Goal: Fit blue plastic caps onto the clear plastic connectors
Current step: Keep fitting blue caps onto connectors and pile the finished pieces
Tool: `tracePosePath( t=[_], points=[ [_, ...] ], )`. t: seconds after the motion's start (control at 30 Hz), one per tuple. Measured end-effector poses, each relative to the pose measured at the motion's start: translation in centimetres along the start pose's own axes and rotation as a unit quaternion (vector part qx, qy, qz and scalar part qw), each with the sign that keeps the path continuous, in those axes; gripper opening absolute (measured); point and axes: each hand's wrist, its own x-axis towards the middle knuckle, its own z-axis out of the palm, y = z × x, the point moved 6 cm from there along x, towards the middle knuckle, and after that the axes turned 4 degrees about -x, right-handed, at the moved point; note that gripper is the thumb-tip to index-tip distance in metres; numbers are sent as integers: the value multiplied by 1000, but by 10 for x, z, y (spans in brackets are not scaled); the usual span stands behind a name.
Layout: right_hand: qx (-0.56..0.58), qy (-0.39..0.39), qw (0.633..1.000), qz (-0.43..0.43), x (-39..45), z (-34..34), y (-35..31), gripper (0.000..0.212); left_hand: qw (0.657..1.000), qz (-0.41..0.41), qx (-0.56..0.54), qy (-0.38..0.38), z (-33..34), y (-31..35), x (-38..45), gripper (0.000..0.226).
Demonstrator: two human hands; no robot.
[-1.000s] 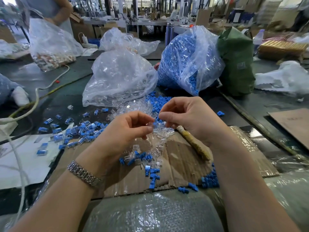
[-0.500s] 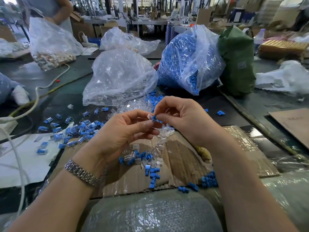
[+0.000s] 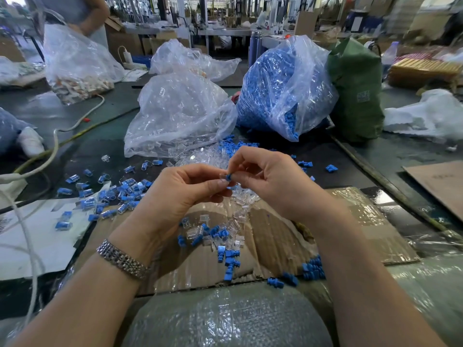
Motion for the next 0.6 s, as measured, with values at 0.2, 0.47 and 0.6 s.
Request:
tracePosePath(
  t=[0.2, 0.47, 0.6],
  points=[
    [3, 8, 1000, 16, -2, -10, 0, 9, 1000, -5, -8, -5, 0, -1, 1, 23],
    [-349, -111, 869, 334, -19, -22, 67, 57, 999, -2, -11, 33, -11, -3, 6, 21],
    [-346, -88, 875, 326, -16, -21, 70, 43, 998, 0, -48, 31, -12, -2, 6, 20]
  ],
)
